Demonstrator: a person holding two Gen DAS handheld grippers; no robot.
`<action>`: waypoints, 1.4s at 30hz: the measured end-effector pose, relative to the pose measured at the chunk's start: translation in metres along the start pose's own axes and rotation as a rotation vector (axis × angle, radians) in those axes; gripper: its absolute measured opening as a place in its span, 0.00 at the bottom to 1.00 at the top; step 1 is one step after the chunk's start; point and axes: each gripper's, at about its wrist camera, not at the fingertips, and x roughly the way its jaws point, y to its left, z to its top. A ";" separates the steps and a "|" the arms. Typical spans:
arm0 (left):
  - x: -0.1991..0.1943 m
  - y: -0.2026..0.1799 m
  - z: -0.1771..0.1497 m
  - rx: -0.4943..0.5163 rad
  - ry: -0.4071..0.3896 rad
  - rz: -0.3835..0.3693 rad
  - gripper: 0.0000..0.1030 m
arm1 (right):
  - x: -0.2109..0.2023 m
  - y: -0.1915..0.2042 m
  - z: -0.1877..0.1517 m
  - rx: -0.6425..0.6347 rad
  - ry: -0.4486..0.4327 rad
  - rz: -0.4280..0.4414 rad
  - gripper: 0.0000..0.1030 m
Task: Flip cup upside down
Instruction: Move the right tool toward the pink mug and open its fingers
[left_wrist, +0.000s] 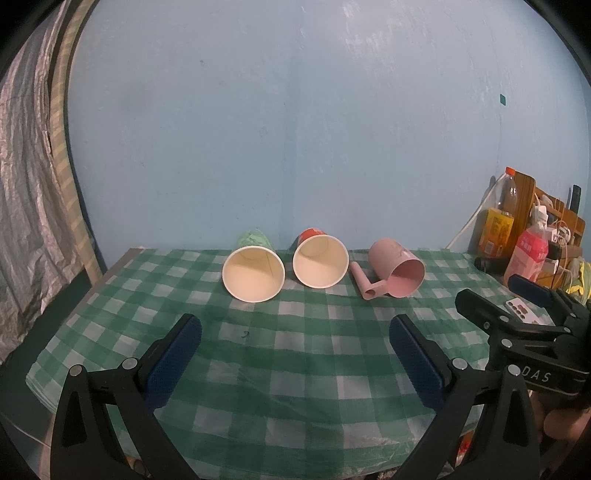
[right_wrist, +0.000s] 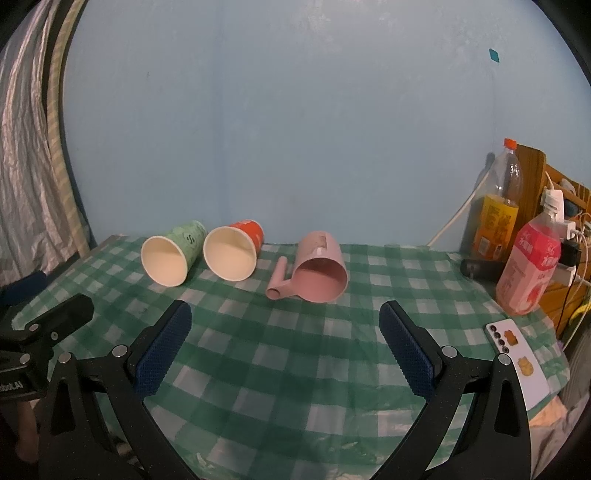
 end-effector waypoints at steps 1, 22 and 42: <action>0.000 0.000 -0.001 -0.001 0.007 0.001 1.00 | 0.001 0.000 -0.001 0.000 0.004 0.001 0.97; 0.089 -0.056 0.080 0.068 0.265 -0.102 1.00 | 0.031 -0.087 0.052 0.115 0.087 0.046 0.97; 0.224 -0.127 0.107 0.012 0.589 -0.128 1.00 | 0.144 -0.175 0.085 0.380 0.394 0.187 0.97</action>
